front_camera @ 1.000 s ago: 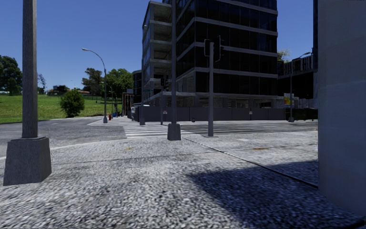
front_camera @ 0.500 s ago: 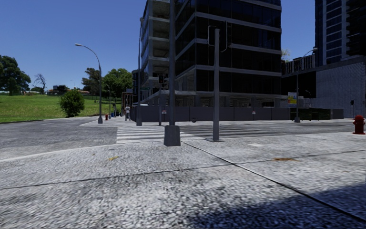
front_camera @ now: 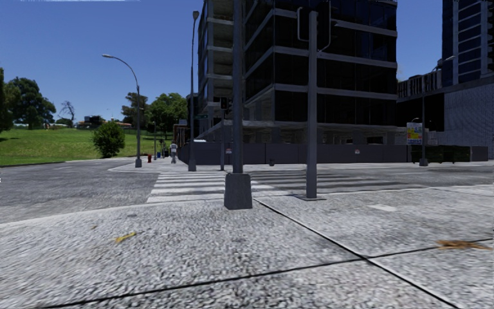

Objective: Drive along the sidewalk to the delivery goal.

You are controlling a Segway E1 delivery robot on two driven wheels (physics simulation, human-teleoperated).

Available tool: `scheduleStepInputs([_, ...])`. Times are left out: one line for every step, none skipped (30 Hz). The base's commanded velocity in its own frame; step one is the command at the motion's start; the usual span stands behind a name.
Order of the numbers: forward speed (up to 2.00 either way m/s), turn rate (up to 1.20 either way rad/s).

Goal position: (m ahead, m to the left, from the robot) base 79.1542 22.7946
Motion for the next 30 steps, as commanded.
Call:
scheduleStepInputs([2.0,0.36])
scheduleStepInputs([2.0,0.36])
scheduleStepInputs([2.0,0.37])
scheduleStepInputs([2.0,0.37])
scheduleStepInputs([2.0,0.37])
scheduleStepInputs([2.0,0.37])
scheduleStepInputs([2.0,0.37])
scheduleStepInputs([2.0,0.37])
scheduleStepInputs([2.0,0.4])
scheduleStepInputs([2.0,0.42])
scheduleStepInputs([2.0,0.42])
scheduleStepInputs([2.0,0.48])
scheduleStepInputs([2.0,0.51])
scheduleStepInputs([2.0,0.51])
scheduleStepInputs([2.0,0.51])
scheduleStepInputs([2.0,0.51])
scheduleStepInputs([2.0,0.51])
scheduleStepInputs([1.97,0.51])
scheduleStepInputs([1.91,0.51])
scheduleStepInputs([1.91,0.51])
scheduleStepInputs([1.9,0.51])
scheduleStepInputs([1.89,0.51])
scheduleStepInputs([1.89,0.49])
scheduleStepInputs([1.89,0.49])
scheduleStepInputs([1.89,0.49])
scheduleStepInputs([1.89,0.47])
scheduleStepInputs([1.89,0.34])
scheduleStepInputs([1.89,0.34])
scheduleStepInputs([1.89,0.26])
scheduleStepInputs([1.89,0.06])
